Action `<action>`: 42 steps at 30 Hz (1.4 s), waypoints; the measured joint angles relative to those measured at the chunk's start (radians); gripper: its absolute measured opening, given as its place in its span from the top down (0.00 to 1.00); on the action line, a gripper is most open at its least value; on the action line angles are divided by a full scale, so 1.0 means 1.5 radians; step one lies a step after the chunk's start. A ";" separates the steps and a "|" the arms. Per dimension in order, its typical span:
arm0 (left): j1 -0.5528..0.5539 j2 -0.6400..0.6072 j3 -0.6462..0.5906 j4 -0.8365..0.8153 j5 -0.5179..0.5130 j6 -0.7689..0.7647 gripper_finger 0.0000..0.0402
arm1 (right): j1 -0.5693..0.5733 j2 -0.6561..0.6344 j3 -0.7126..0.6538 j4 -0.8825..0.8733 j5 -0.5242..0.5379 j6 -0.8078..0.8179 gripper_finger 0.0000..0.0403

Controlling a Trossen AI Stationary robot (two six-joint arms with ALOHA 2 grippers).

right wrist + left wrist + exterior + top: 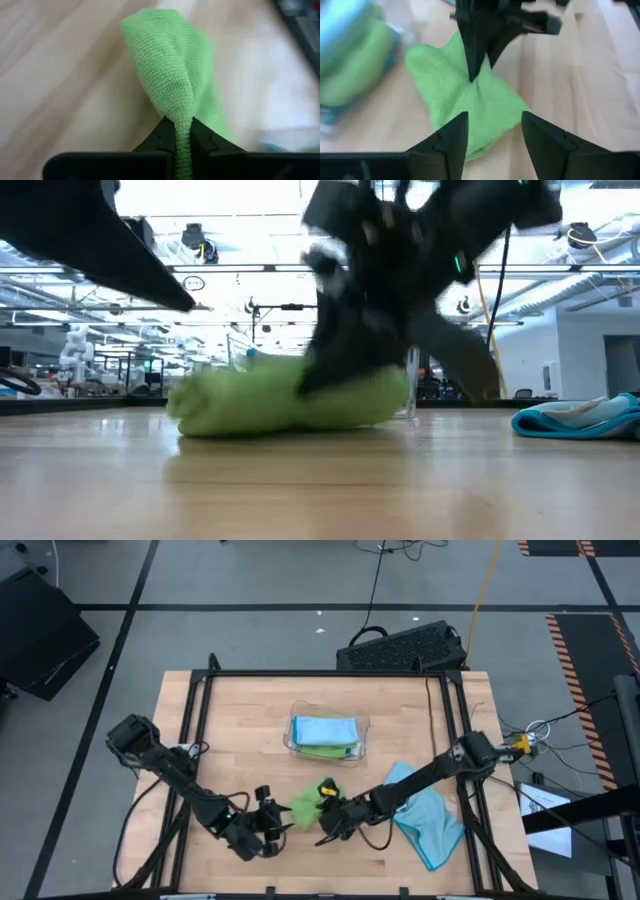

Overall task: Fold microfiber towels
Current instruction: Stack the green microfiber cloth on top of the blue microfiber cloth in the transparent bin

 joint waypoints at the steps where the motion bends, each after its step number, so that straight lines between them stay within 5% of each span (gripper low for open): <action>1: -0.008 -0.005 0.000 -0.007 -0.024 0.000 0.54 | -0.003 -0.017 0.000 -0.005 0.015 0.000 0.98; 6: -0.043 -0.006 0.000 -0.013 -0.133 -0.007 0.54 | -0.027 -0.098 0.002 -0.042 0.048 0.006 0.98; 18: -0.066 -0.002 0.000 -0.036 -0.158 -0.083 0.54 | -0.180 -0.249 0.004 -0.046 0.095 -0.034 0.98; 26: -0.066 -0.002 0.000 -0.022 -0.162 -0.079 0.54 | -0.271 -0.219 0.004 -0.027 0.129 -0.071 0.98; 42: -0.066 -0.002 0.000 -0.018 -0.162 -0.060 0.54 | -0.264 -0.152 0.004 -0.028 0.126 -0.097 0.97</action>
